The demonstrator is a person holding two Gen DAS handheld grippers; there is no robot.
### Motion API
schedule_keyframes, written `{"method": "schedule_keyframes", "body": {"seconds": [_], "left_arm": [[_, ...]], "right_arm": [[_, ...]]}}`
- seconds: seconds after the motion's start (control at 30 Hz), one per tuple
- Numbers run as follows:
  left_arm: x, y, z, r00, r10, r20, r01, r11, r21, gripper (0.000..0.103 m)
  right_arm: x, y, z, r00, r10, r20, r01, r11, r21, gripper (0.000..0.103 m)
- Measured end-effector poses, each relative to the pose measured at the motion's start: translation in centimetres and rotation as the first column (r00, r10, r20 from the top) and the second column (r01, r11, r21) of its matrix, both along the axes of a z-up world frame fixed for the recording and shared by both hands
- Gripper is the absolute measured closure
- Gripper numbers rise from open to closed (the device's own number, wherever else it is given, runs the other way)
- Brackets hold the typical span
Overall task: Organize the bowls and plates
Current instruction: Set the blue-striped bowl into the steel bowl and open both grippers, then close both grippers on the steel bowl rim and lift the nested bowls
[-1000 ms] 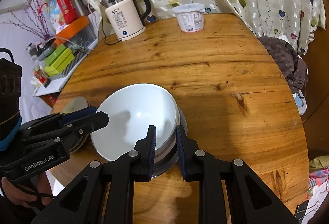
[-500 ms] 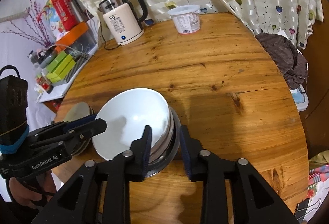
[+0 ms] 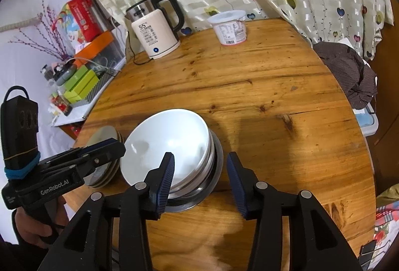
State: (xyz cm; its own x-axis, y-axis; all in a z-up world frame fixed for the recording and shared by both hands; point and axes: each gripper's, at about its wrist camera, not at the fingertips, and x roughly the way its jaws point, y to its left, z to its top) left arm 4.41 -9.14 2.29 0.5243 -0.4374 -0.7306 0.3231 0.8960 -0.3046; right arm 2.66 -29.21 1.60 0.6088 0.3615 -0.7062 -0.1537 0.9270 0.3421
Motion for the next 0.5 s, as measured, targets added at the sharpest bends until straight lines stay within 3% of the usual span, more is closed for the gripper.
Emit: {"method": "schedule_keyframes", "body": {"seconds": [0.5], "left_arm": [[-0.7, 1.3, -0.2, 0.999, 0.033, -0.002, -0.033, 0.999, -0.013, 0.070]], "right_arm": [[-0.9, -0.4, 0.2, 1.000, 0.014, -0.002, -0.014, 0.999, 0.042, 0.060]]}}
